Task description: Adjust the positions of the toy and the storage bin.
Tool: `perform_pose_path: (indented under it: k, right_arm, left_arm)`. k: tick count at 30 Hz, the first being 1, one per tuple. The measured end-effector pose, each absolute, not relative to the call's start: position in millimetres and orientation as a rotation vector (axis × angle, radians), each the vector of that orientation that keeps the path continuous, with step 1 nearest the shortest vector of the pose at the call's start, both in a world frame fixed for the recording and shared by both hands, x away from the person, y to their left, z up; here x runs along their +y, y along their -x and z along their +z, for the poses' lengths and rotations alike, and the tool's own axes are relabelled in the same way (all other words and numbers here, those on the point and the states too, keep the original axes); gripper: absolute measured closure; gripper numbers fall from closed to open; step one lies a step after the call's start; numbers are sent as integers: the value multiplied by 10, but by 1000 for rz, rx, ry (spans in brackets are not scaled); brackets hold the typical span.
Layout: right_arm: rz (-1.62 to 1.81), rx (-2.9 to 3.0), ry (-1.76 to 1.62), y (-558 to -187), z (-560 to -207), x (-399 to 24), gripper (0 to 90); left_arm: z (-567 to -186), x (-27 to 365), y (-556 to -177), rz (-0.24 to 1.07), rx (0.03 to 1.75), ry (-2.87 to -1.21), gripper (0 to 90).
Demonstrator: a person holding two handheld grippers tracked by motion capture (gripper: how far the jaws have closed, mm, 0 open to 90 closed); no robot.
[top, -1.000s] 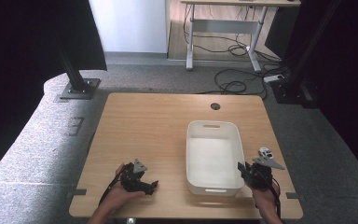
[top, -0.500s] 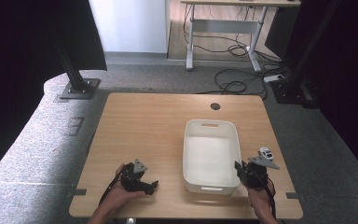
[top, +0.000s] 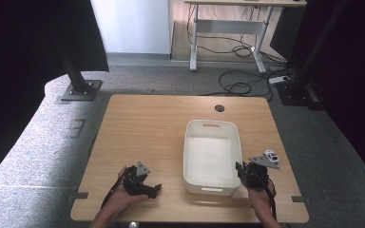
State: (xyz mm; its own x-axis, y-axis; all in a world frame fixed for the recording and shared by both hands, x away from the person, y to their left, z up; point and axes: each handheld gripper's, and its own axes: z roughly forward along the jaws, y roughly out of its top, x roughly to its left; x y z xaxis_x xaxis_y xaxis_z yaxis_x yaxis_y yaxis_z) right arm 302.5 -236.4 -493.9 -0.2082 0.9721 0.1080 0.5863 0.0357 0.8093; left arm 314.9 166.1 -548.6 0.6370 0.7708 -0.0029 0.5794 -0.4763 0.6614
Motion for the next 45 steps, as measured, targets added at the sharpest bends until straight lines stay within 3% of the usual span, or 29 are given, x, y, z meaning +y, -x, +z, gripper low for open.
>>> perform_pose_path:
  k: [45]
  right_arm:
    - [1073, 1850, -1570, -3115, -4946, -2043, 730]
  left_arm:
    - [-5485, 1647, -3161, 390, 1041, -2227, 0]
